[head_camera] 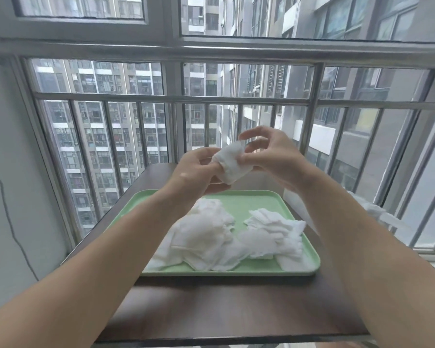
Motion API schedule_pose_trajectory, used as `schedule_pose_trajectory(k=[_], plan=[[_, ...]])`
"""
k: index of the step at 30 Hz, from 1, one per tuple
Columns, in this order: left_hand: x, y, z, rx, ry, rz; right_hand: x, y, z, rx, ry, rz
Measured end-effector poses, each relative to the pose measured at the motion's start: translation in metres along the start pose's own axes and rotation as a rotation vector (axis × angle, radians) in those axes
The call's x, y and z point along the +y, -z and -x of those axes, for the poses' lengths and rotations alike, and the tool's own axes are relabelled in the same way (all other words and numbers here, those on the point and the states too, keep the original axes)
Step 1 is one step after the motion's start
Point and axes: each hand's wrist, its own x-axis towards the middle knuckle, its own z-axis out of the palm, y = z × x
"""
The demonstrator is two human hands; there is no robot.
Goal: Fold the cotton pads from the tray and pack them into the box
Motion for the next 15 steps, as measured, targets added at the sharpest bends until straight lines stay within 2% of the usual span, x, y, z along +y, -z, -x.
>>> schedule_pose_trajectory(k=[8,12,15], plan=[[0.010,-0.042,0.017,-0.025,0.080,0.030,-0.007,0.035,0.028,0.047,0.019,0.292],[0.014,-0.077,0.024,-0.083,0.014,-0.106,-0.011,0.068,0.045,0.027,-0.018,0.354],[0.012,-0.102,0.022,-0.098,0.005,-0.110,-0.013,0.094,0.056,-0.032,-0.083,0.402]])
